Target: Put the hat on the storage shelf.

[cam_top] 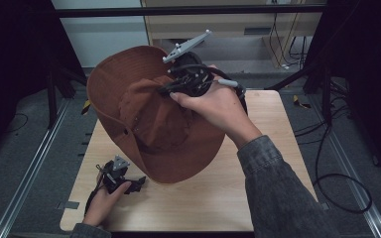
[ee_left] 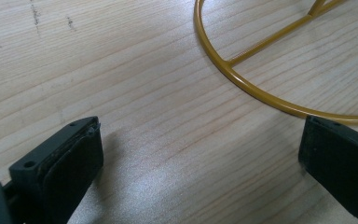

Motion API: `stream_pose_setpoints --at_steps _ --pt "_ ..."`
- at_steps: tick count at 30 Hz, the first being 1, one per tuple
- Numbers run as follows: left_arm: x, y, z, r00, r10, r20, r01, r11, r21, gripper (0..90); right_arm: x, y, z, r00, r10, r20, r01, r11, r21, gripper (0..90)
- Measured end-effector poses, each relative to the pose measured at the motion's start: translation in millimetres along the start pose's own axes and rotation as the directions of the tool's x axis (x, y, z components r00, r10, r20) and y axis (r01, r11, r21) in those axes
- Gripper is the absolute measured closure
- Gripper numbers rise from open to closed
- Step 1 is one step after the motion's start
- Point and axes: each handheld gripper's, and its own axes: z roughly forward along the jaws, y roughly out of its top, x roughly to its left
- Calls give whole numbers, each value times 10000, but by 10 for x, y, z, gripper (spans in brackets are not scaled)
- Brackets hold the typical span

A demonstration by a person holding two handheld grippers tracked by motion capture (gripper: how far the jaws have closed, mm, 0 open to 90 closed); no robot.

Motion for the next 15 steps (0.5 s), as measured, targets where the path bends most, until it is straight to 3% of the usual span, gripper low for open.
stream_pose_setpoints --at_steps 15 --pt "-1 -1 1 10000 3 -1 -3 10000 -7 0 -69 -108 229 9997 215 -79 -214 9997 111 885"
